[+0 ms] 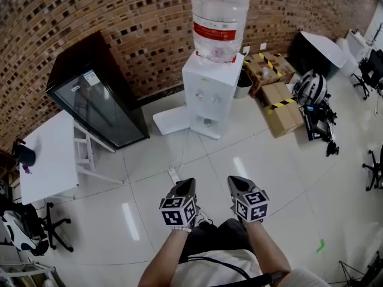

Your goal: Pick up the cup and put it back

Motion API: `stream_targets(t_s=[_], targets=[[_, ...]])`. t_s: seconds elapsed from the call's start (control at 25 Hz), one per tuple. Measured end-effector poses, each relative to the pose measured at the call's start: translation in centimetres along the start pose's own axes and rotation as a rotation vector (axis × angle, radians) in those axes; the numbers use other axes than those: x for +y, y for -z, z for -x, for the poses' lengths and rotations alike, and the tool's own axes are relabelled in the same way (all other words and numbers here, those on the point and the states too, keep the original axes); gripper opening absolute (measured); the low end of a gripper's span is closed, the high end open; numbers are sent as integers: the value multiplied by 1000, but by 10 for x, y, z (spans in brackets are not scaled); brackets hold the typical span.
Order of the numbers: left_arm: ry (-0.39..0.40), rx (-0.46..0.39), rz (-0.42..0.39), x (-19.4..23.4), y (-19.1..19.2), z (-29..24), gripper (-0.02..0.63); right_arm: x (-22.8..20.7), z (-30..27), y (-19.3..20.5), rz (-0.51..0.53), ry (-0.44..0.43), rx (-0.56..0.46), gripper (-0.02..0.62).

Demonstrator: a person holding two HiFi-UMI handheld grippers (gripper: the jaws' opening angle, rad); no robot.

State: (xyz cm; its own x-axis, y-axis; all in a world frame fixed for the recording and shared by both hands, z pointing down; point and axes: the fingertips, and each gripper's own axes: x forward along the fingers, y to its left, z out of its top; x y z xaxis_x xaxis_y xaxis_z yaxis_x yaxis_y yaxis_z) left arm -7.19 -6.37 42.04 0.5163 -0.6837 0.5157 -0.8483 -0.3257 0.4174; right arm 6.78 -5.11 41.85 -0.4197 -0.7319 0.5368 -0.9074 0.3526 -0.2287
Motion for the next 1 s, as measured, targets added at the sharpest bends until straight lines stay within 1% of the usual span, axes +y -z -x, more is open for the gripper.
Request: stream_targets(t_s=[0.2,0.36,0.52,0.72,0.84,1.0], targets=[[-3,7,11,24,-5,-24,0,-4,-41,-4,17,-10,4,11],[-3,7,24,43,-11,-49,0,-15,-78,-7,34,-13,16,12],[-6,2,39,68,-8,-83,0,-29,-120,-2,42,-41,16,17],[-16,15,32,99,3,-142,0,-70,-181,14,58,-25,18,17],[-13,23,23,121,16,-190,0,-102,-226,29,83,-12,20,17],[0,40,1,151,38,-263,0,-146,-293,50,96,7,-4,25]])
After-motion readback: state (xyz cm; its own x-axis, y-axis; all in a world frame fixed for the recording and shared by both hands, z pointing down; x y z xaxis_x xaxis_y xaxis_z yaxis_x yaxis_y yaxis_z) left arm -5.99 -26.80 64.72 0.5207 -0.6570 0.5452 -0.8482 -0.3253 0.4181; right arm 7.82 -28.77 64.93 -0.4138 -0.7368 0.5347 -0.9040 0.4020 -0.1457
